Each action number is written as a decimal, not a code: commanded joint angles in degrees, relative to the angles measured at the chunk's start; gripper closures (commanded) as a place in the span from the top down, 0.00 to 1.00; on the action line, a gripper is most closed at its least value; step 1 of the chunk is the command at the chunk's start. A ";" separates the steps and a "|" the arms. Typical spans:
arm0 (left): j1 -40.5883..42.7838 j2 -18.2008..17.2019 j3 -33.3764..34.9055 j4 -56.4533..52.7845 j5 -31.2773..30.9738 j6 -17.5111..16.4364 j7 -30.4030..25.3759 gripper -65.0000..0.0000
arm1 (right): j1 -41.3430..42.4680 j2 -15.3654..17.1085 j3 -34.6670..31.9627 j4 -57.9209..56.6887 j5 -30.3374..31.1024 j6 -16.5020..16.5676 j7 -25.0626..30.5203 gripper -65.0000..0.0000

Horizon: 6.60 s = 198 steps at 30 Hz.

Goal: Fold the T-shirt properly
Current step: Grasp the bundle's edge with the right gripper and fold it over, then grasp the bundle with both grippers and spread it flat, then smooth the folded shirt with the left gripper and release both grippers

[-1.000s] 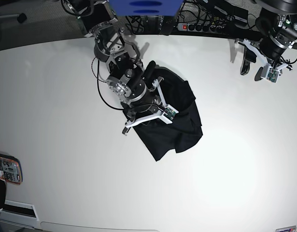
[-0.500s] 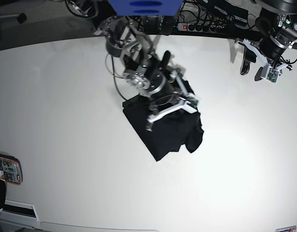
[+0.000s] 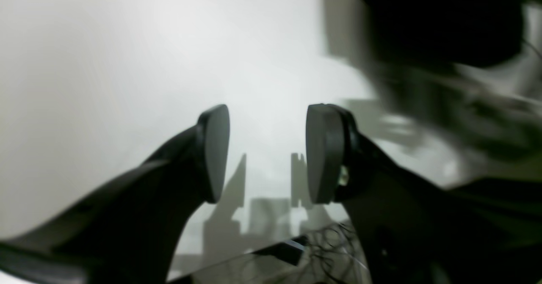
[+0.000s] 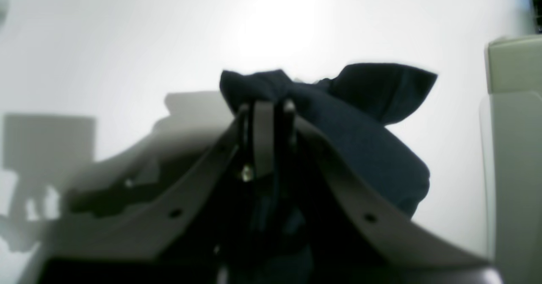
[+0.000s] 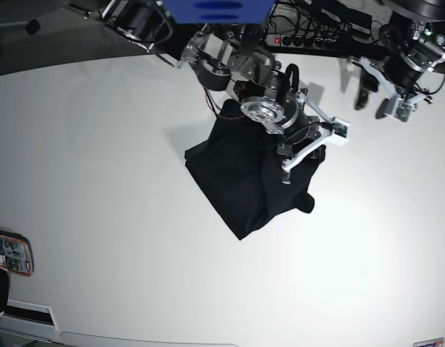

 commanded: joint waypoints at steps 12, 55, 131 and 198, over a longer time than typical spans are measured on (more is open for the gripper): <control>0.26 -1.07 1.00 0.46 -0.70 0.21 -1.35 0.43 | 5.96 -1.04 -7.17 -4.72 -0.99 -5.11 1.09 0.00; -0.01 -1.25 1.35 0.37 -0.61 0.21 -1.35 0.43 | -3.71 12.50 6.54 4.77 -0.72 -4.93 4.69 0.48; -23.48 10.62 42.41 -12.64 21.54 5.31 6.74 0.43 | 21.87 -1.04 24.83 -30.04 18.97 1.14 14.98 0.48; -45.81 5.87 31.07 -37.43 21.63 5.31 1.90 0.43 | -3.09 20.14 30.45 -0.33 18.62 1.14 15.33 0.48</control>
